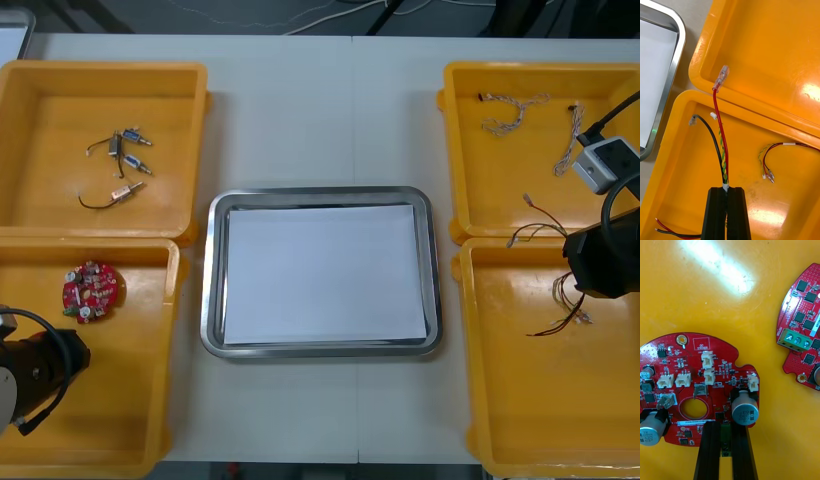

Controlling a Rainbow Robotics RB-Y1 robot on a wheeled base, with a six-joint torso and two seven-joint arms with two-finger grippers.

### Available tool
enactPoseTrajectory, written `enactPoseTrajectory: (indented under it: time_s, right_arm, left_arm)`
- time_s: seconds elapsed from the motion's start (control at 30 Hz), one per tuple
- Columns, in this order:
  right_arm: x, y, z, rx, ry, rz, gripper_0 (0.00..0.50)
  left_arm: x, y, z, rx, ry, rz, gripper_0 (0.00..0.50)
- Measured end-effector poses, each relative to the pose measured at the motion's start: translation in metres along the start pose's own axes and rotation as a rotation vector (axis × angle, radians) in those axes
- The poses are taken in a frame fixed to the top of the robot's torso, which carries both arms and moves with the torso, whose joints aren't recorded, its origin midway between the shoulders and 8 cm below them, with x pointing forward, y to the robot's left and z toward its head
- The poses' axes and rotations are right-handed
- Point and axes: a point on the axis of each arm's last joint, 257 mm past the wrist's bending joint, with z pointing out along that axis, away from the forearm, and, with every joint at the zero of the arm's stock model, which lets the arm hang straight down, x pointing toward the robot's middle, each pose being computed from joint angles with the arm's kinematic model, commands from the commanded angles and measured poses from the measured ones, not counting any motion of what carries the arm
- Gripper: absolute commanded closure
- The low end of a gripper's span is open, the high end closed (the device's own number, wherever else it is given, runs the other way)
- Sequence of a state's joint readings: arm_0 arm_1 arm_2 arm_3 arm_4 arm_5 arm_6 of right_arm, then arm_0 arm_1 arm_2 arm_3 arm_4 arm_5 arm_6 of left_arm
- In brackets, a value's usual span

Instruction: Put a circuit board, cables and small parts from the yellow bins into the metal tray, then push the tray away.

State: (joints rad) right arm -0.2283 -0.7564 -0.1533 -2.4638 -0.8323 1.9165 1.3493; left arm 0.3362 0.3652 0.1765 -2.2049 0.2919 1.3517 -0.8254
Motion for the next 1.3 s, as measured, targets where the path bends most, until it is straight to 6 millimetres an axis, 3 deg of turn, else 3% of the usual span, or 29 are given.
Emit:
enactPoseTrajectory:
  time_s: [0.2,0.53,1.0,1.3]
  right_arm:
    - [0.0,0.0,0.0,0.0,0.0,0.0,0.5]
    - [0.0,0.0,0.0,0.0,0.0,0.0,0.5]
    - [0.0,0.0,0.0,0.001,0.001,0.0,0.5]
    - [0.0,0.0,0.0,0.001,0.001,0.0,0.5]
  left_arm:
    - [-0.005,-0.005,-0.006,0.023,0.01,0.075,0.5]
    - [-0.038,-0.001,-0.028,0.03,-0.055,0.285,0.5]
    - [-0.051,-0.019,-0.083,0.045,-0.057,0.347,0.5]
    - [-0.054,-0.034,-0.108,0.012,-0.017,0.414,0.5]
